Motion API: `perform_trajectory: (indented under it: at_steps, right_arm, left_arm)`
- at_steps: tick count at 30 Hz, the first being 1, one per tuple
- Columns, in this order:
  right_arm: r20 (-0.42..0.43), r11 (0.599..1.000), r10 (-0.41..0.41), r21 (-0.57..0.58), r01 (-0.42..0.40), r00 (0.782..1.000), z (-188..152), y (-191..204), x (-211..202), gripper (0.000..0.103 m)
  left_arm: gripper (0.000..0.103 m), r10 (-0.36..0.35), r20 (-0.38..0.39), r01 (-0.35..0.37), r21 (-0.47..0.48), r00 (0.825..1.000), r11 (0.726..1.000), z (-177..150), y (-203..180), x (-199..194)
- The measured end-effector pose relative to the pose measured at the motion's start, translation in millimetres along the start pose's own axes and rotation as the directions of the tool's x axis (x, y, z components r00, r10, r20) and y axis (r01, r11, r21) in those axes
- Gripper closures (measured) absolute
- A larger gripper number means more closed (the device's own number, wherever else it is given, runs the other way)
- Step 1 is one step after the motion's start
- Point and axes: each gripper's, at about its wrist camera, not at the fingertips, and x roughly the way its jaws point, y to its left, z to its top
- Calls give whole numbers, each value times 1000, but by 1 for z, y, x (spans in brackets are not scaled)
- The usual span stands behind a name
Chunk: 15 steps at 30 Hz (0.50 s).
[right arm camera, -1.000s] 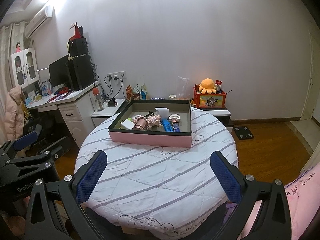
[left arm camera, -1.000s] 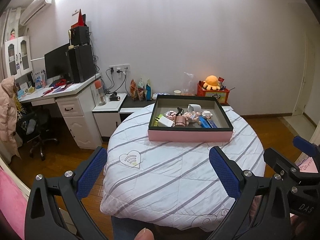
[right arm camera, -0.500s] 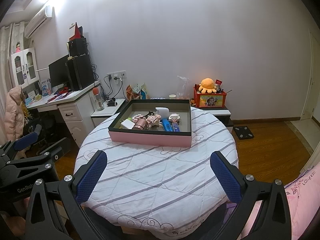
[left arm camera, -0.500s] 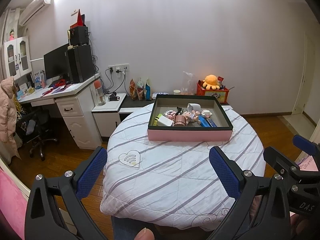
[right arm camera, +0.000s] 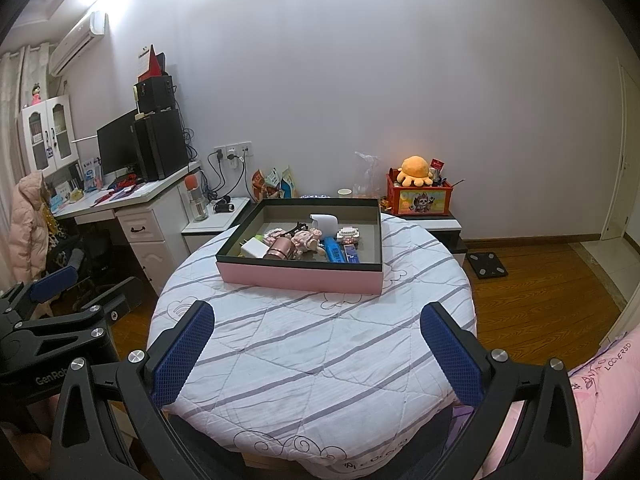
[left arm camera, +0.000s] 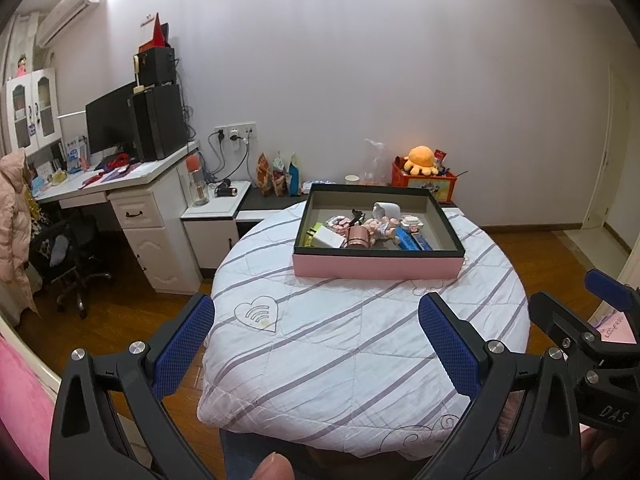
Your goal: Organize rigid objects
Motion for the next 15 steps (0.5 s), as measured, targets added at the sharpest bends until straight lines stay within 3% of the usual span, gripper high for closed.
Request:
perform_trajectory:
  at_steps: [3, 8, 15]
  right_arm:
    - [0, 1000, -1, -2, 1, 1000, 0, 0, 0, 0]
    - [-2, 1000, -3, -1, 3, 1000, -1, 0, 1, 0]
    - [-4, 1000, -2, -1, 2, 1000, -2, 0, 3, 0]
  left_arm:
    - [0, 24, 3, -24, 6, 1000, 1000, -1, -1, 1]
    - [0, -18, -25, 18, -15, 1000, 1000, -2, 4, 7]
    - [0, 9, -37, -8, 12, 999, 1000, -3, 3, 13]
